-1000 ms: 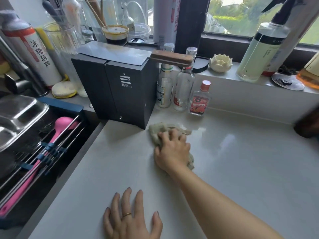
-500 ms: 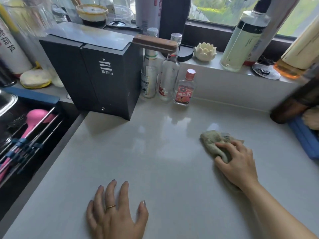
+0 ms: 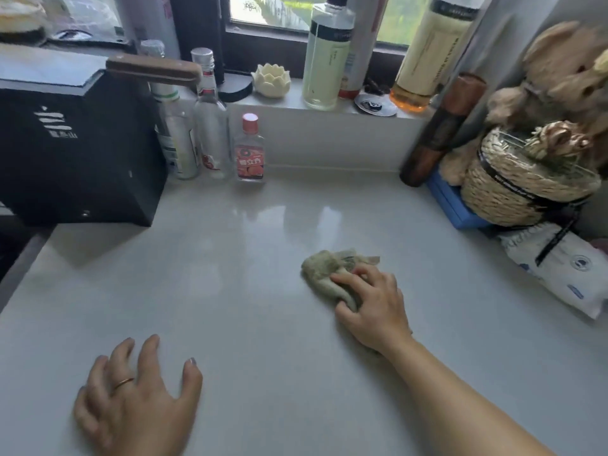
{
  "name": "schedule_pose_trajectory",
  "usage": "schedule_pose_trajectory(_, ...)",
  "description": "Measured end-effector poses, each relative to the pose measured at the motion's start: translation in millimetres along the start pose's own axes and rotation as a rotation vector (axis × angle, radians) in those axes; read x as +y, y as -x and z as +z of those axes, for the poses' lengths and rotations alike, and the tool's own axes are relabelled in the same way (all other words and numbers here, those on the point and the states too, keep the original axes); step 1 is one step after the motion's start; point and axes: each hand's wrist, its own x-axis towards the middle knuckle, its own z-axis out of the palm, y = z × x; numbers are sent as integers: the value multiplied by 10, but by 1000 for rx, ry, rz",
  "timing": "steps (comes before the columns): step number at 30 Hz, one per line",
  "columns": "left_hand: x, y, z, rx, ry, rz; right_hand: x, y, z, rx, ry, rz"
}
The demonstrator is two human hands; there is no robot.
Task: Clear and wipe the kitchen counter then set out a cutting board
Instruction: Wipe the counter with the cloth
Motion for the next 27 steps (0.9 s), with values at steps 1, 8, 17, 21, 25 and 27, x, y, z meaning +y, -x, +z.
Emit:
schedule_pose_trajectory(1, 2, -1, -4, -6, 7, -1, 260, 48, -120, 37, 27, 79)
schedule_pose_trajectory(8, -83, -40, 63, -97, -8, 15, 387, 804, -392, 118, 57, 461)
schedule_pose_trajectory(17, 328, 112, 64, -163, 41, 161, 154, 1307, -309, 94, 65, 76)
schedule_pose_trajectory(21, 785, 337, 126, -280, 32, 333, 1140, 774, -720, 242, 134, 535)
schedule_pose_trajectory(25, 945, 543, 211, -306, 12, 396, 1474, 624, -871, 277, 125, 756)
schedule_pose_trajectory(27, 1026, 652, 251, -340, -1, 434, 1234, 798, -746, 263, 124, 670)
